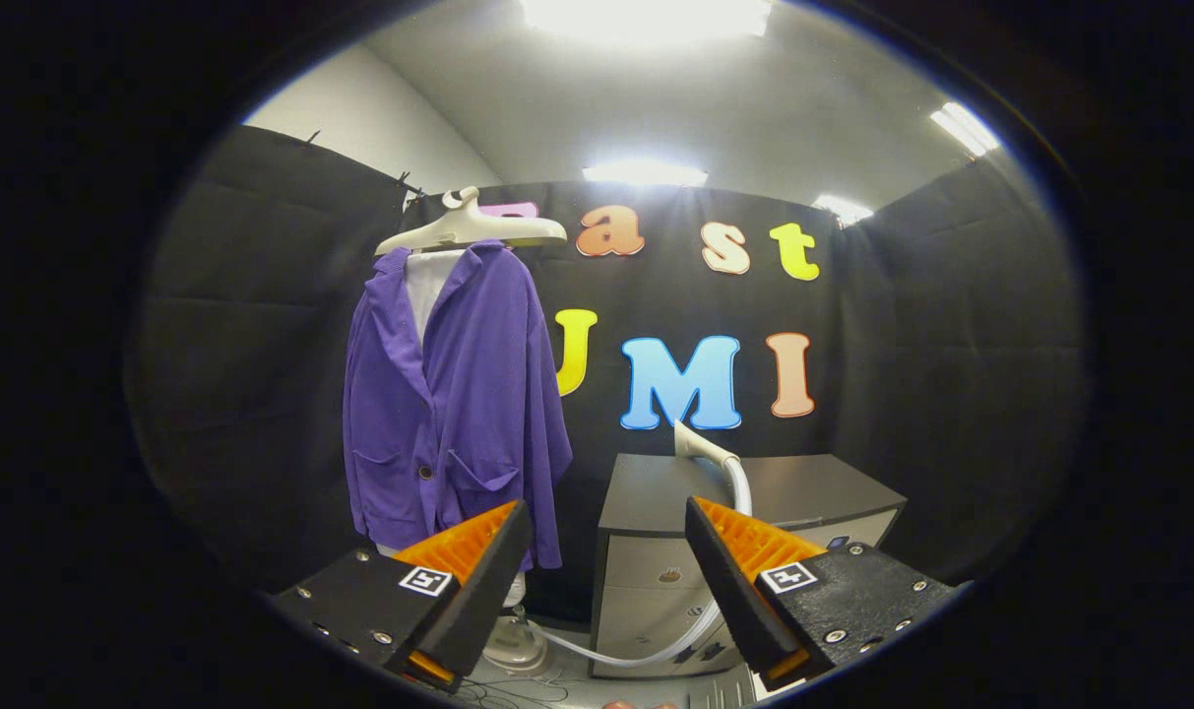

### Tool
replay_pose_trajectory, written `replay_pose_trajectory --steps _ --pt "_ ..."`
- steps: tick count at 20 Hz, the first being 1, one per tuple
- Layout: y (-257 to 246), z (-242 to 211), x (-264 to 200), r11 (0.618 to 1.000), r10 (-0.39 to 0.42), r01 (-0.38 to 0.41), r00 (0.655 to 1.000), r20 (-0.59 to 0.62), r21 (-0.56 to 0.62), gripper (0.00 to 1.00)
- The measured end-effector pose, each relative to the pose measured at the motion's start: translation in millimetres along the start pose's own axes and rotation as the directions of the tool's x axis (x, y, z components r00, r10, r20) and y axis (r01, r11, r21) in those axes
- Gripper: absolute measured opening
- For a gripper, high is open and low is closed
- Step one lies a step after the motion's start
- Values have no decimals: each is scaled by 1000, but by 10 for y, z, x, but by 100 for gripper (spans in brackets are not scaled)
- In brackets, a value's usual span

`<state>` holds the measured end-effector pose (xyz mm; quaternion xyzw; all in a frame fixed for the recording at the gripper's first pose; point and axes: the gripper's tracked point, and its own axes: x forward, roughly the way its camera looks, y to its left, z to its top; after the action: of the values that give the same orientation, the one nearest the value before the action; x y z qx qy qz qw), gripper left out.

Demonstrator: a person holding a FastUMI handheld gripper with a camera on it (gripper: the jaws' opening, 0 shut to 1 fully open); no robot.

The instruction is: Iron the clothes twice with a garment steamer, once on the left side and once on the right side.

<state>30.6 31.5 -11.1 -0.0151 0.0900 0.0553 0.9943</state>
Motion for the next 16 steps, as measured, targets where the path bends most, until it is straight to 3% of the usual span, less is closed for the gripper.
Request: replay_pose_trajectory --steps 8,16 --pt "-827 235 874 995 -52 52 999 -5 82 97" --pt "-1787 346 2078 970 -35 49 998 -60 238 96"
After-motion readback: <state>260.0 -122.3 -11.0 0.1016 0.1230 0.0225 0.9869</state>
